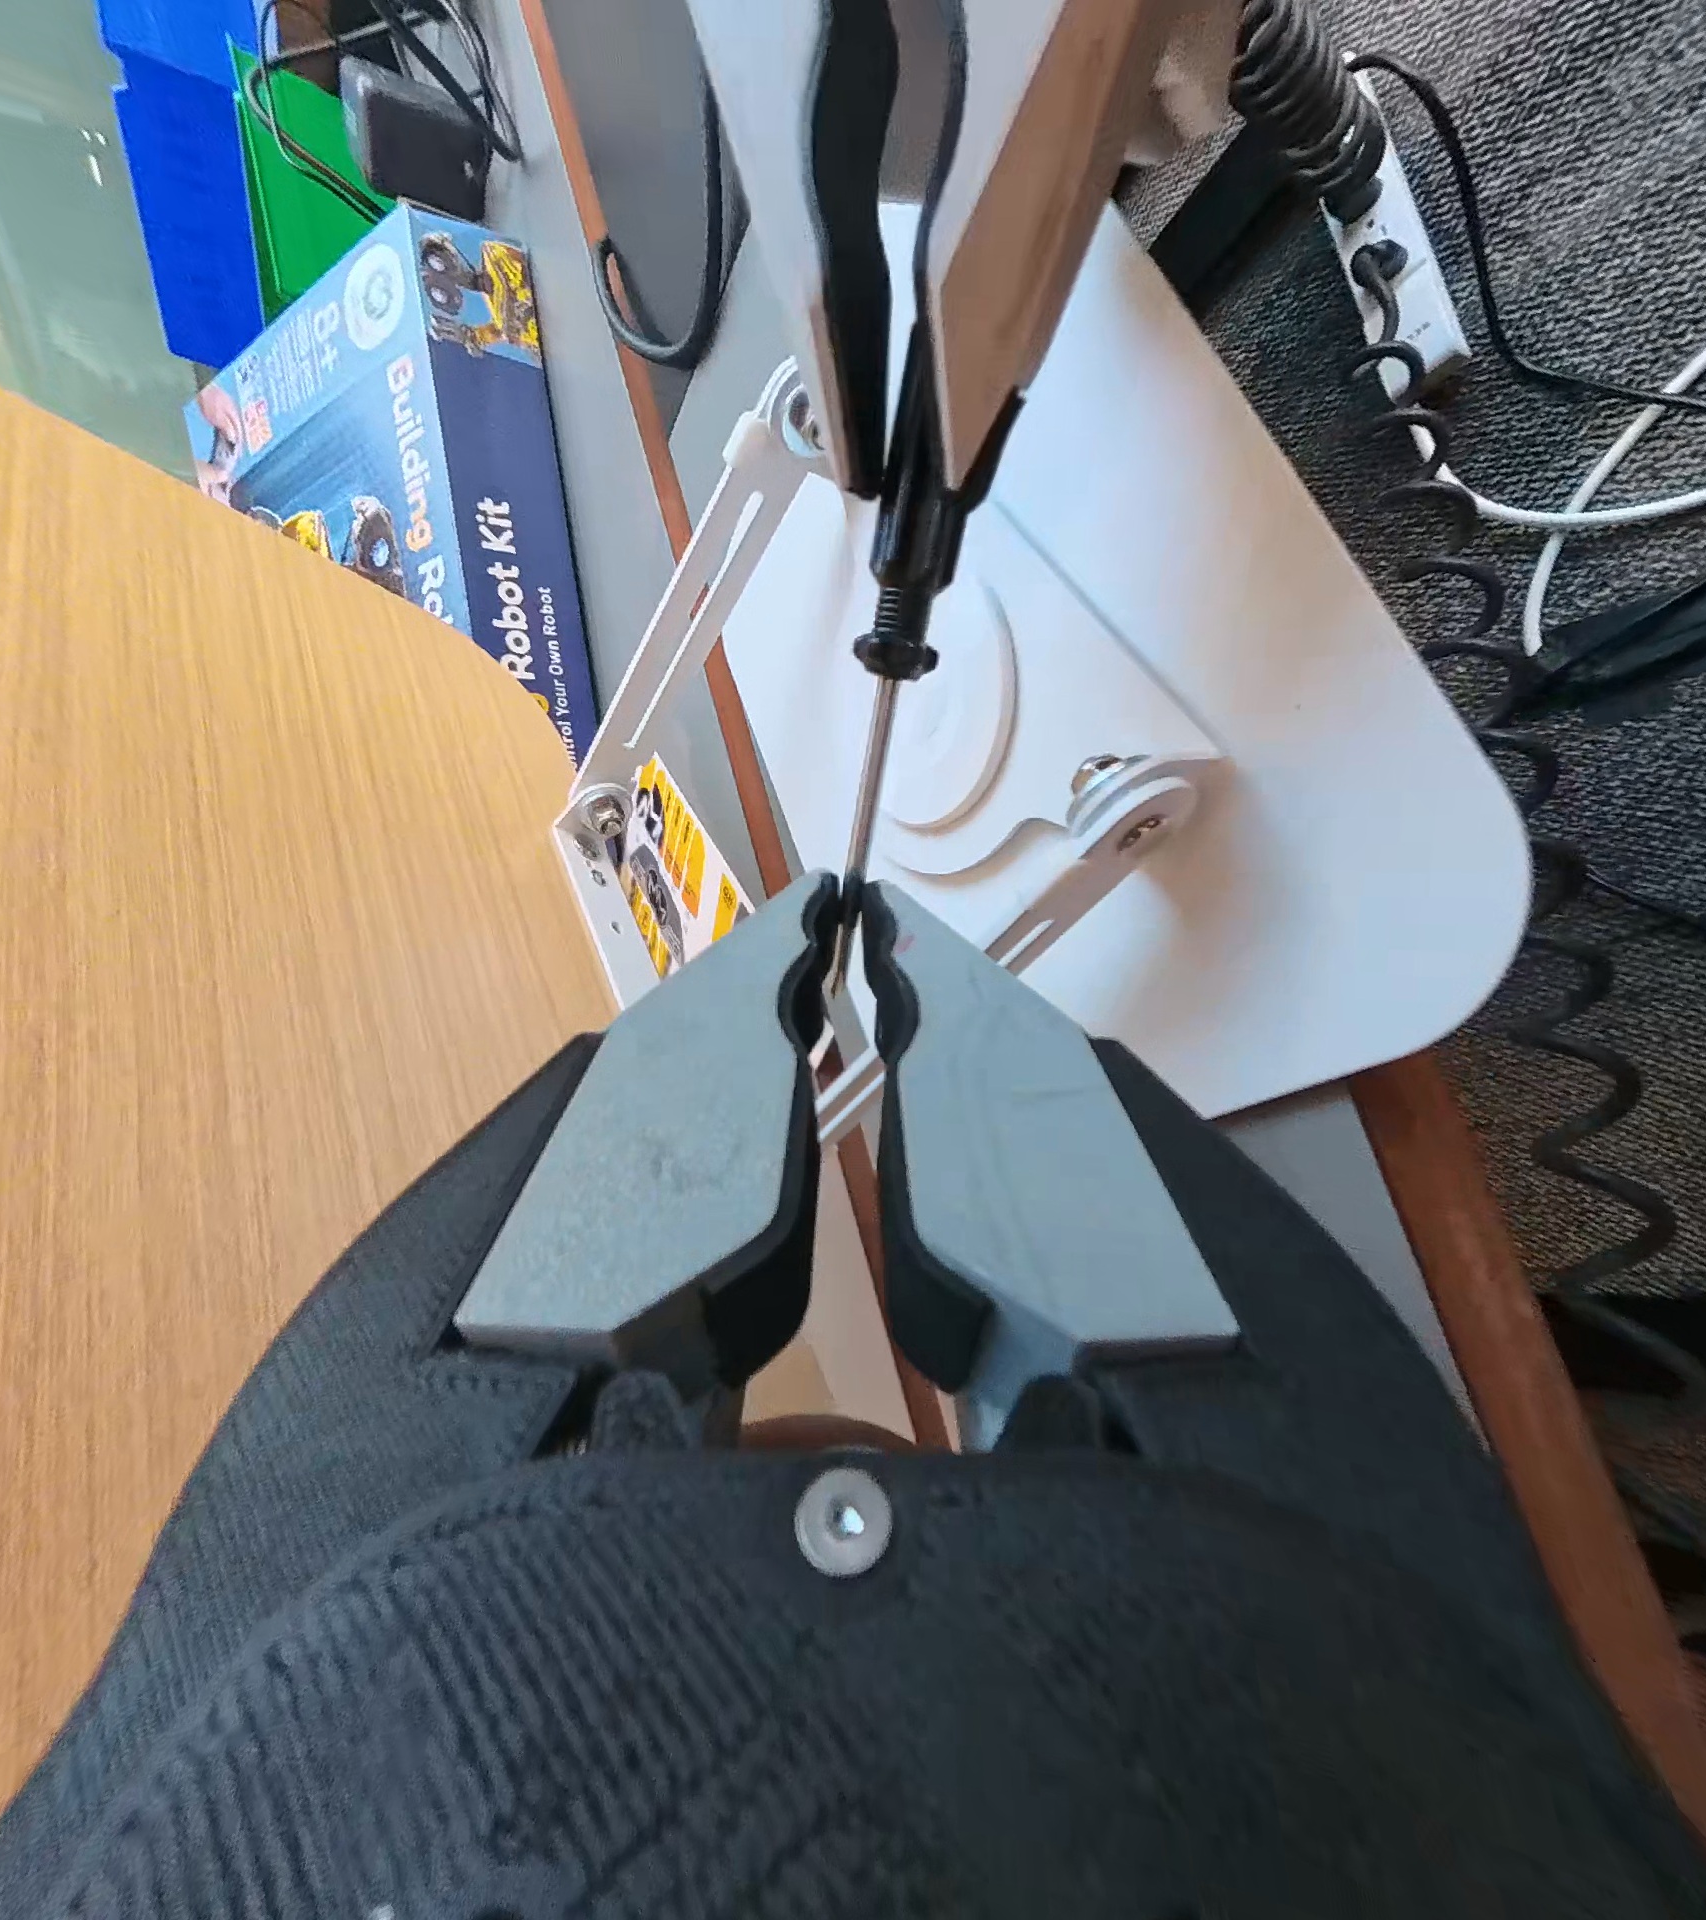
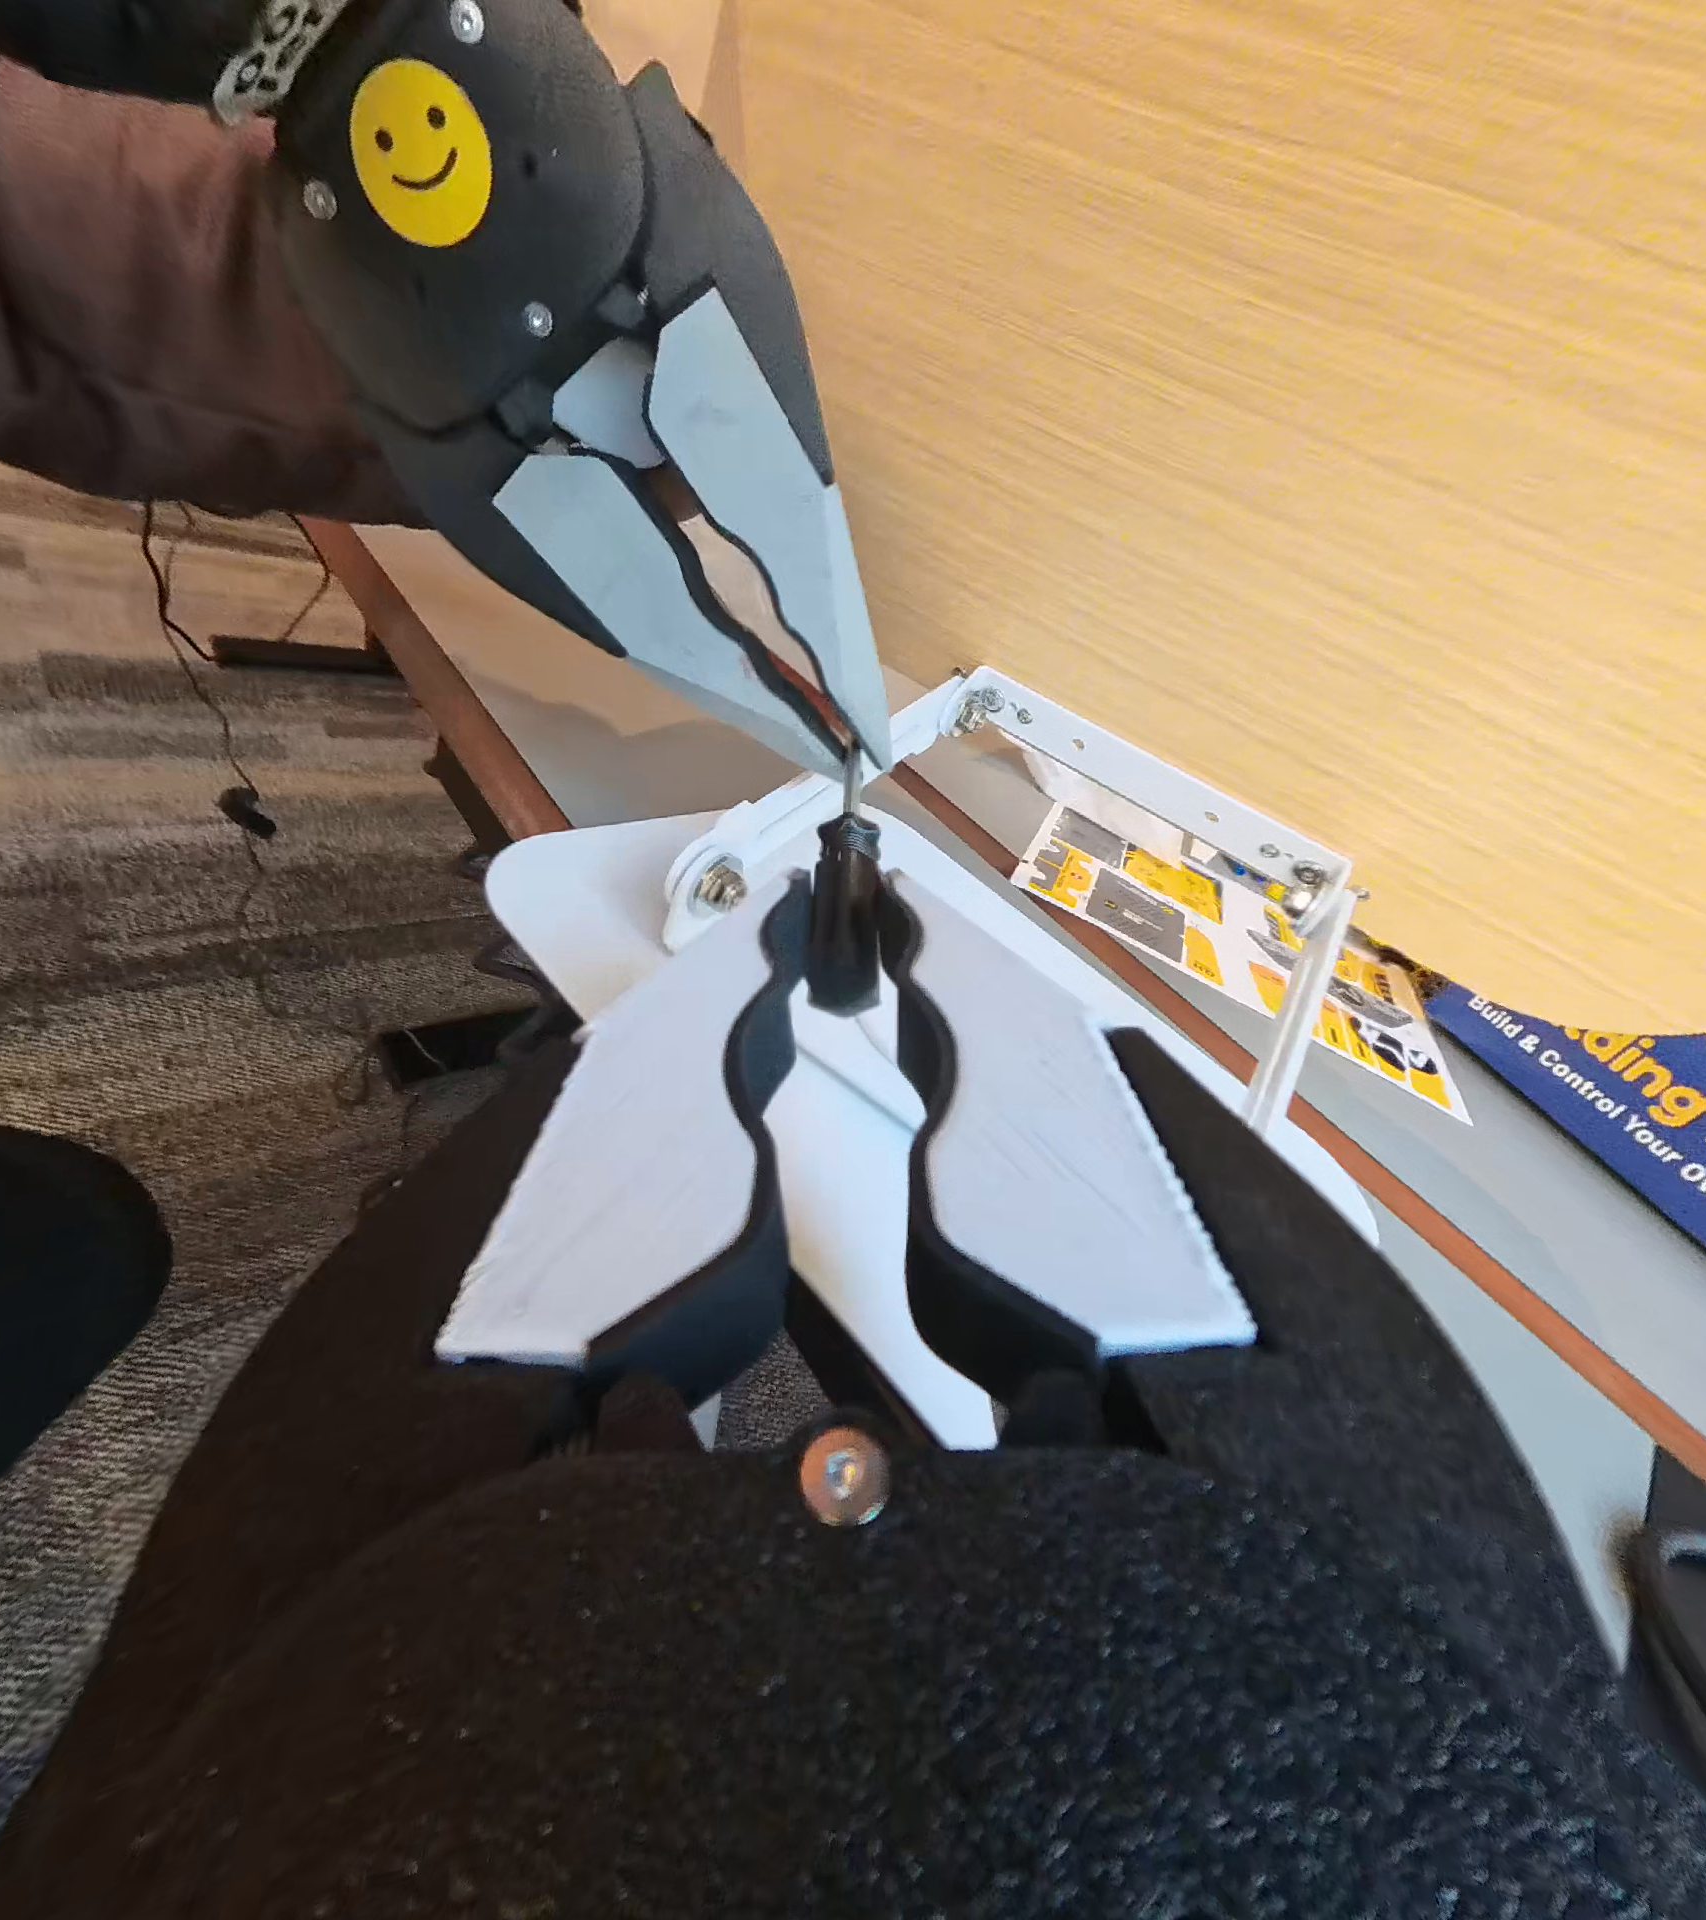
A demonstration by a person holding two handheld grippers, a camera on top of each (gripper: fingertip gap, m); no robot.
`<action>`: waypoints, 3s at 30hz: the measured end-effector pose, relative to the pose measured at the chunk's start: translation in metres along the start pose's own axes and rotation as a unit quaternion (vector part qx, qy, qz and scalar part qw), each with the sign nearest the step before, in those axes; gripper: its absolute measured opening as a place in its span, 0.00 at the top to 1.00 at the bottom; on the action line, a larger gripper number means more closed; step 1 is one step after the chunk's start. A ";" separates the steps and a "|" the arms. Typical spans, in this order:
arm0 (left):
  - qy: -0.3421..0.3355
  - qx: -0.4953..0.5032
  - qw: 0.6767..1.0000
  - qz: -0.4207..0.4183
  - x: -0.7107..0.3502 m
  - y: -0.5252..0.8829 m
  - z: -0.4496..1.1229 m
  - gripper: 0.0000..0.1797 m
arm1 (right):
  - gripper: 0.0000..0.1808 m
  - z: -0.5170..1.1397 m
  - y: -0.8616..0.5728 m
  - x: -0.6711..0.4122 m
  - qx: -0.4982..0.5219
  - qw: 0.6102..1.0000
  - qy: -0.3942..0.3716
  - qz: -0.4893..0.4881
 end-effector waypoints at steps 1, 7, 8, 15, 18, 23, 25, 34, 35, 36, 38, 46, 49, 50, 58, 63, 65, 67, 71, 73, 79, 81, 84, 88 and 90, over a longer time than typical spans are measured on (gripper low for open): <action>-0.003 0.000 1.000 0.002 0.000 0.000 0.000 0.99 | 0.94 0.000 0.000 0.001 0.001 1.000 0.004 -0.003; -0.021 0.003 1.000 0.007 0.000 0.001 0.004 0.99 | 0.88 0.000 0.000 0.006 0.013 1.000 0.011 -0.010; -0.022 0.003 1.000 0.010 0.000 0.001 0.004 0.99 | 0.88 0.000 0.001 0.006 0.016 1.000 0.014 -0.015; -0.033 0.011 0.999 0.024 -0.001 -0.002 0.004 0.99 | 0.88 0.002 0.002 0.007 0.035 0.998 0.023 -0.035; -0.035 0.010 0.999 0.028 -0.002 -0.002 0.004 0.99 | 0.89 0.002 0.002 0.006 0.037 0.998 0.021 -0.038; -0.038 0.011 0.999 0.027 0.000 -0.002 0.003 0.99 | 0.93 0.002 0.005 0.005 0.041 0.998 0.023 -0.049; -0.040 0.008 0.999 0.013 0.001 -0.001 0.003 0.99 | 0.93 0.002 0.006 0.005 0.041 0.998 0.018 -0.050; -0.073 -0.183 0.930 -0.311 0.037 -0.028 -0.064 0.88 | 0.94 0.031 0.001 -0.010 0.089 0.992 0.079 0.031; -0.061 -0.205 0.911 -0.353 0.049 -0.030 -0.074 0.84 | 0.94 0.037 -0.002 -0.010 0.092 0.990 0.097 0.042; -0.063 -0.218 0.891 -0.394 0.061 -0.030 -0.084 0.81 | 0.94 0.043 -0.004 -0.010 0.097 0.988 0.114 0.049; -0.088 -0.227 0.855 -0.457 0.080 -0.030 -0.098 0.79 | 0.94 0.054 -0.006 -0.012 0.106 0.983 0.139 0.063; -0.127 -0.207 0.842 -0.483 0.116 -0.014 -0.077 0.72 | 0.94 0.081 -0.003 -0.016 0.119 0.965 0.202 0.115; -0.185 -0.133 0.835 -0.501 0.121 -0.008 -0.059 0.92 | 0.94 0.083 -0.004 -0.019 0.122 0.961 0.207 0.133; -0.192 -0.132 0.831 -0.505 0.121 -0.007 -0.058 0.92 | 0.94 0.084 -0.005 -0.020 0.122 0.960 0.209 0.139; -0.204 -0.140 0.823 -0.512 0.104 -0.022 -0.067 0.93 | 0.94 0.086 -0.010 -0.021 0.084 0.949 0.199 0.230; -0.245 -0.134 0.811 -0.514 0.106 -0.026 -0.067 0.92 | 0.94 0.088 -0.008 -0.014 0.068 0.938 0.194 0.278; -0.248 -0.136 0.812 -0.510 0.106 -0.026 -0.066 0.92 | 0.94 0.087 -0.007 -0.010 0.078 0.938 0.186 0.283; -0.247 -0.138 0.815 -0.506 0.106 -0.026 -0.066 0.92 | 0.94 0.084 -0.008 -0.010 0.085 0.935 0.174 0.296; -0.245 -0.139 0.819 -0.500 0.107 -0.026 -0.065 0.93 | 0.94 0.087 -0.006 -0.011 0.067 0.929 0.170 0.322; -0.247 -0.139 0.817 -0.501 0.107 -0.026 -0.065 0.93 | 0.94 0.086 -0.006 -0.011 0.065 0.925 0.166 0.335; -0.260 -0.143 0.811 -0.504 0.108 -0.027 -0.064 0.93 | 0.94 0.082 -0.003 -0.012 0.080 0.927 0.163 0.329; -0.260 -0.145 0.811 -0.504 0.108 -0.027 -0.064 0.93 | 0.94 0.081 -0.004 -0.012 0.085 0.926 0.158 0.331; -0.257 -0.146 0.811 -0.505 0.107 -0.027 -0.064 0.92 | 0.94 0.081 -0.005 -0.011 0.087 0.925 0.157 0.335; -0.255 -0.146 0.811 -0.507 0.107 -0.027 -0.064 0.92 | 0.94 0.082 -0.005 -0.011 0.090 0.924 0.154 0.338; -0.254 -0.147 0.810 -0.508 0.107 -0.026 -0.064 0.92 | 0.94 0.082 -0.006 -0.011 0.089 0.924 0.154 0.339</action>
Point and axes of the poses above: each gripper's, where its closed fingertips meet, z out along the fingers, x out of its underside, y = z × x across the jaws, the point moved 9 cm from there along -z, back along the fingers, and after that the axes turned 13 degrees about x, right-handed, at the moved point
